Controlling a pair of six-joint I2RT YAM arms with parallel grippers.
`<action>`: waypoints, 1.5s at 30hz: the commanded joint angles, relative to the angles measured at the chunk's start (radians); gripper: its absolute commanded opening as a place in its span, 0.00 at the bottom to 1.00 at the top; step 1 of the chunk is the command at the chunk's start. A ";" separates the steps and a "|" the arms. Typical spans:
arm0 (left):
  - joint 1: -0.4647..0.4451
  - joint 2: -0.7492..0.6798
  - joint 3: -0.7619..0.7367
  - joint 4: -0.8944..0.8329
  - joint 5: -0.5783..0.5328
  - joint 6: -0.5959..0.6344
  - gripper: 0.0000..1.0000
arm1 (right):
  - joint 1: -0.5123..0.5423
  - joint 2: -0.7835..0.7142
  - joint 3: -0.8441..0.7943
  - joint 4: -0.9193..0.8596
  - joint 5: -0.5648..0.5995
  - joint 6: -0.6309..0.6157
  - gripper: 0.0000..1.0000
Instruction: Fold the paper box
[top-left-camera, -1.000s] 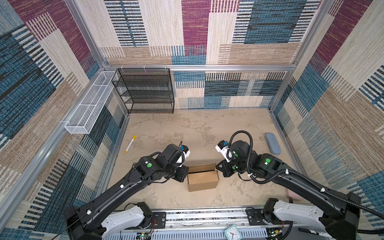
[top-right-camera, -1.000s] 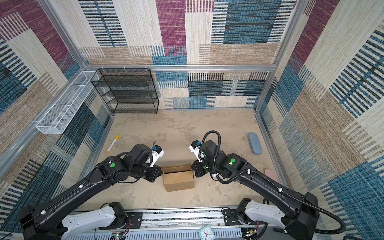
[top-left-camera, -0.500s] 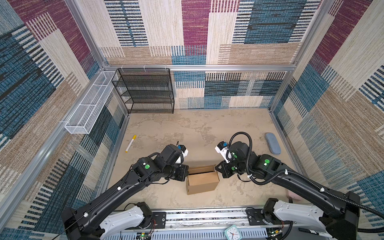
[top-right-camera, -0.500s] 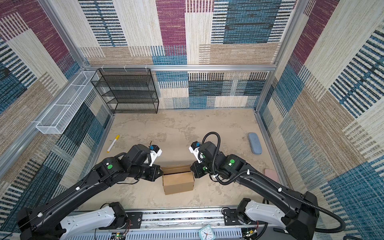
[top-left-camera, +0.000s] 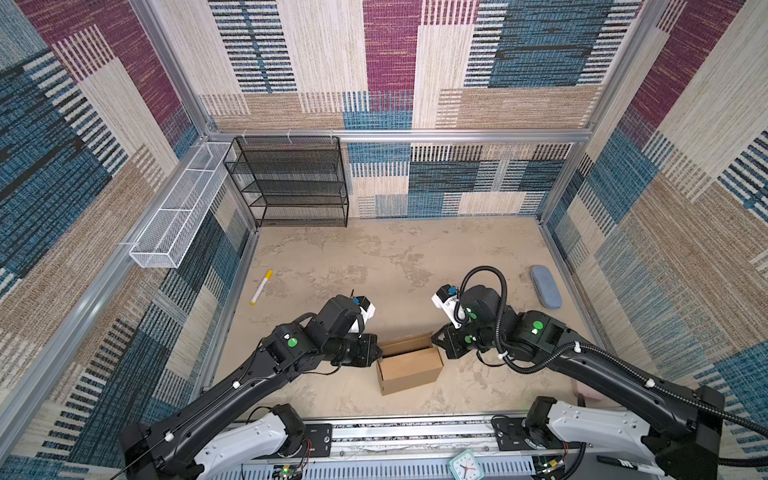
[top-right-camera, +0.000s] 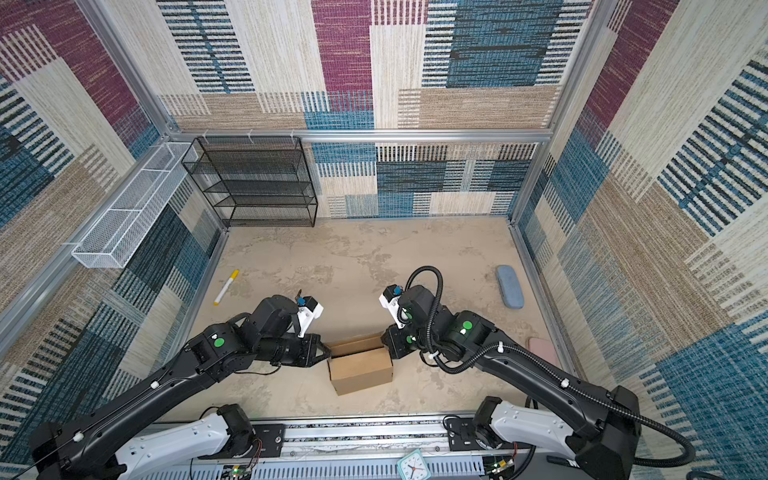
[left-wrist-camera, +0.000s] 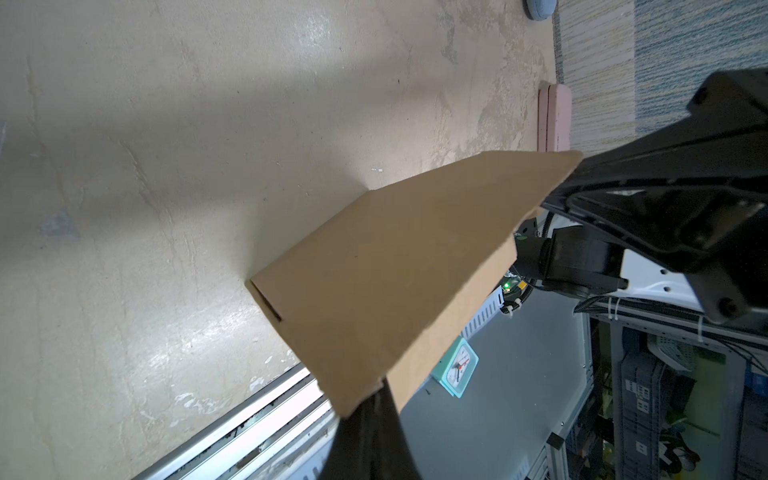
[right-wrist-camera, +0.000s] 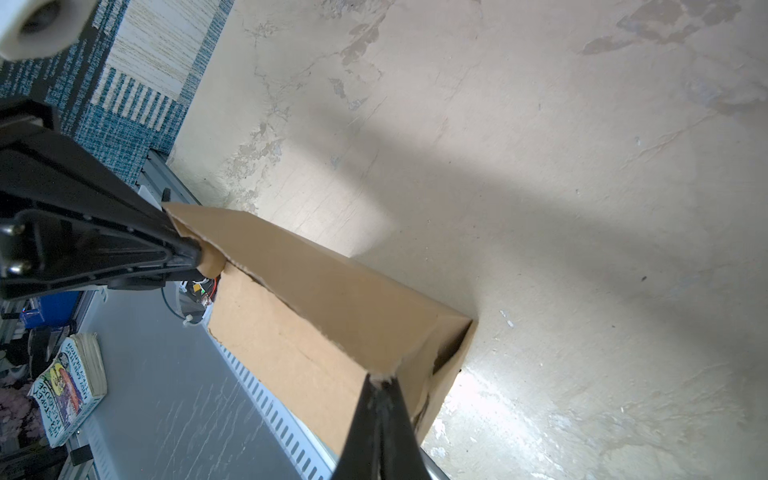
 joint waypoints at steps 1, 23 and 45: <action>-0.003 -0.006 0.012 0.112 0.049 -0.029 0.00 | 0.010 -0.004 0.001 0.051 -0.061 0.014 0.00; -0.009 -0.100 -0.050 0.092 0.063 0.023 0.00 | 0.020 -0.044 -0.045 0.017 -0.041 0.036 0.00; -0.007 -0.133 0.075 -0.012 0.094 0.299 0.33 | 0.022 -0.079 -0.030 -0.008 -0.012 0.019 0.07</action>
